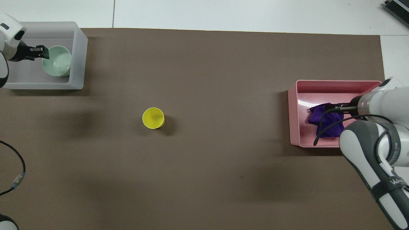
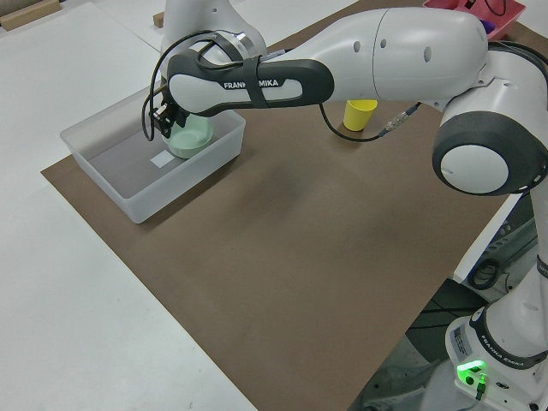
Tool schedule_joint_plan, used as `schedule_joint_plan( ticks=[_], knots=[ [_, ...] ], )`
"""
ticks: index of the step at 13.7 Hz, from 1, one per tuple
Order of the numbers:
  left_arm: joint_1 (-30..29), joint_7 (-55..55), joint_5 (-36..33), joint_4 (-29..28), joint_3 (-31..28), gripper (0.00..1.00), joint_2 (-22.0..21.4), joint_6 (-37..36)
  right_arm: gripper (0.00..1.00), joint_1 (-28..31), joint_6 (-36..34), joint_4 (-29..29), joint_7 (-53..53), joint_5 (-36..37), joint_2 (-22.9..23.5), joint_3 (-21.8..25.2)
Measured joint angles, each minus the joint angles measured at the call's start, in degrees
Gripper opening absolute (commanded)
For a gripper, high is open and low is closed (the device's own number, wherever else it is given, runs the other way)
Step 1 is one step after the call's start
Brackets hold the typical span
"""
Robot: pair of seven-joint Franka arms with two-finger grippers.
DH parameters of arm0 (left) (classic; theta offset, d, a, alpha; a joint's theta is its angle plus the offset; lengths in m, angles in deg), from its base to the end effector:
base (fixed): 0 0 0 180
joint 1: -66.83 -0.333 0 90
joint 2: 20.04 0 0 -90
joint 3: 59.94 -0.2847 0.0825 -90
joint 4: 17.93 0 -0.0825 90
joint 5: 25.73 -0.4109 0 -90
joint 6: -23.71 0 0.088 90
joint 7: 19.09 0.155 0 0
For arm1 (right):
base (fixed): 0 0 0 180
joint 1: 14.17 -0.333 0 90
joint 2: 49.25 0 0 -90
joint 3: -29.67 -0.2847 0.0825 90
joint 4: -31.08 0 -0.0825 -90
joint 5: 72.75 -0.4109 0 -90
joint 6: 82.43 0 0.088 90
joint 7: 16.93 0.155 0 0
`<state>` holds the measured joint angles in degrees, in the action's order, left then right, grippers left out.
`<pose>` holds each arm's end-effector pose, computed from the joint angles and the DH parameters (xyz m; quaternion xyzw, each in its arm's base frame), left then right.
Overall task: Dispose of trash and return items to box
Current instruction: 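Lower the bowl into the clear box while the right gripper drops the cloth, then move the left gripper to the yellow cup and grasp its rim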
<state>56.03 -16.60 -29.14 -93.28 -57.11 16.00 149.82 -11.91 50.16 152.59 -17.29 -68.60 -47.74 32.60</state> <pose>0.7624 0.1180 0.3145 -0.9908 -0.0397 -0.1268 0.0240 0.5893 -0.0575 0.3226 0.9959 -0.0197 0.0818 0.0333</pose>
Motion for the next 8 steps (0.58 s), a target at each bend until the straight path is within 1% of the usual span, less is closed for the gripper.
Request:
schedule_joint_plan(
  ticks=[2,3,5,8],
  knots=[
    [0.99,0.18,0.0,-0.4,0.46,1.0,-3.43,-3.72,1.0,-3.12,-3.76,-1.92,6.48,0.01,-1.78,-0.19],
    [2.32,0.17,0.0,-1.66,0.53,1.0,-5.74,-5.28,1.0,-4.61,-5.95,-3.07,9.03,0.02,-2.59,-0.23],
    [5.92,0.07,0.0,-7.17,0.67,1.0,-11.18,-6.55,1.0,-6.27,-13.23,-6.93,11.48,0.04,-4.24,-0.28],
    [12.07,-4.04,0.01,-17.4,0.76,1.0,-18.34,-6.78,1.0,-5.97,-26.38,-16.05,11.56,0.03,-5.82,-0.16]
  ],
)
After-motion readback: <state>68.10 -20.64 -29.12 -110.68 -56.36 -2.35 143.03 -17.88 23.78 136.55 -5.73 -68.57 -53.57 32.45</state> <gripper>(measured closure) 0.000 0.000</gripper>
